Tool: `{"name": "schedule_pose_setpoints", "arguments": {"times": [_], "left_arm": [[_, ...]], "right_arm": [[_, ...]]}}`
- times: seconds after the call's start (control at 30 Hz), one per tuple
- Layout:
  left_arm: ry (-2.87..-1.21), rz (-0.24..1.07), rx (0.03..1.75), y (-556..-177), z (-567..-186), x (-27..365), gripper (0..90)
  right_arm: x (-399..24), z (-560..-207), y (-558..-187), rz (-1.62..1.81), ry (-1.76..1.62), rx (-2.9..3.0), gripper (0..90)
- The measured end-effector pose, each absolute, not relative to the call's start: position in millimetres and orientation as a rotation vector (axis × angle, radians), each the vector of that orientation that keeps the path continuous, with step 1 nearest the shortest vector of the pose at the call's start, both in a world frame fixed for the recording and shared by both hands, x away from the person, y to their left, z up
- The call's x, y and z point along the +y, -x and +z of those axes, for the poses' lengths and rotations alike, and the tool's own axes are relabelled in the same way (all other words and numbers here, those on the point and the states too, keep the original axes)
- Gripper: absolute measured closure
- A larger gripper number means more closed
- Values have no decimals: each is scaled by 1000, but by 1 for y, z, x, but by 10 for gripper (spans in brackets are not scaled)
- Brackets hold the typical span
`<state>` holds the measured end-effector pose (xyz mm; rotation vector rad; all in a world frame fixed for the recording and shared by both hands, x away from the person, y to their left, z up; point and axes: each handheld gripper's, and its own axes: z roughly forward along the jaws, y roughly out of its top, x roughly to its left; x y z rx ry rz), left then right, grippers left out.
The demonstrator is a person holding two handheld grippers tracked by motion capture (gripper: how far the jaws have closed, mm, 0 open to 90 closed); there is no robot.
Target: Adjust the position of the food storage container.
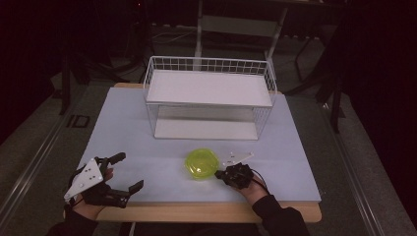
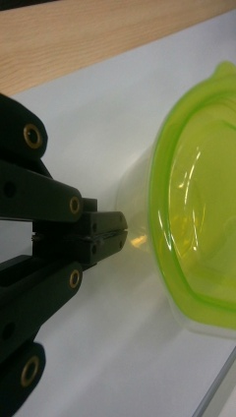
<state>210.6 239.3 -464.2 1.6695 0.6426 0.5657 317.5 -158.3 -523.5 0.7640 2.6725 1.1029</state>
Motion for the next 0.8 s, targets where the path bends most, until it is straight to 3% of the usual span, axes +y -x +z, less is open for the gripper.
{"name": "schedule_pose_setpoints", "arguments": {"times": [0.43,0.63,0.8], "left_arm": [[-1661,542,634,-211,-464,239,3],[-1686,482,604,-209,-464,229,3],[-1720,400,586,-208,-463,218,2]], "right_arm": [[-137,-516,-310,1089,-656,2684,896],[-151,-497,-302,1089,-602,2617,802],[-158,-485,-296,1127,-571,2602,628]]}}
